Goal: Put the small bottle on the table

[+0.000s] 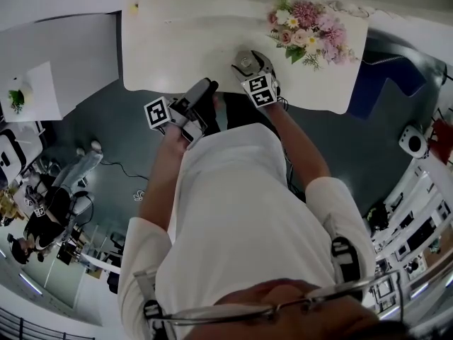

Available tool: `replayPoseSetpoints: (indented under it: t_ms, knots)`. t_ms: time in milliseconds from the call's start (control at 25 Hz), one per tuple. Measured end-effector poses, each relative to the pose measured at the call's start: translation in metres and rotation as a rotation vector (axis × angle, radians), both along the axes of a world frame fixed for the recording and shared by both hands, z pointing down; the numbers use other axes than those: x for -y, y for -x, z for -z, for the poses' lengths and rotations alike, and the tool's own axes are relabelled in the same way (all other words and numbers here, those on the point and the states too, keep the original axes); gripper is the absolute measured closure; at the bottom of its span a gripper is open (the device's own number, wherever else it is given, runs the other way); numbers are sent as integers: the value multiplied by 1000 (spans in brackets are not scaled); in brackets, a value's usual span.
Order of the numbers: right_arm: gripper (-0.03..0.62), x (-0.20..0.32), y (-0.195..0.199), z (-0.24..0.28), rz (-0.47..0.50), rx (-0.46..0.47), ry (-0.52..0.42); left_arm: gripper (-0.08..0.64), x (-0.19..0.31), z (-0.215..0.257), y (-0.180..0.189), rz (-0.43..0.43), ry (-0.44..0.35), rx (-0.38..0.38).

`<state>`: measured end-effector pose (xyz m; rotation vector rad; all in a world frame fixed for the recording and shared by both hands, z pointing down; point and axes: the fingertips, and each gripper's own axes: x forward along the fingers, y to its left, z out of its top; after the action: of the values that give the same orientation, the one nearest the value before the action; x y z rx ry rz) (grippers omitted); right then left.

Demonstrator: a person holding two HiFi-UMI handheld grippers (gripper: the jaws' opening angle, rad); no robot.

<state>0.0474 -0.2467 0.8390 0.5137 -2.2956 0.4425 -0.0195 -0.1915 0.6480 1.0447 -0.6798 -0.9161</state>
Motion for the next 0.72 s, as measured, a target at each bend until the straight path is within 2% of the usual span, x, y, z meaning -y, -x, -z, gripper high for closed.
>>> replayPoseSetpoints:
  t_ms: [280, 520, 720]
  knots:
    - [232, 3, 0, 12, -17, 31, -15, 213, -8, 17, 10, 25, -42, 23]
    - [254, 7, -8, 60, -88, 72, -46, 215, -18, 31, 22, -2, -97, 108]
    - [342, -4, -16, 96, -113, 92, -85, 234, -27, 46, 28, -22, -153, 130]
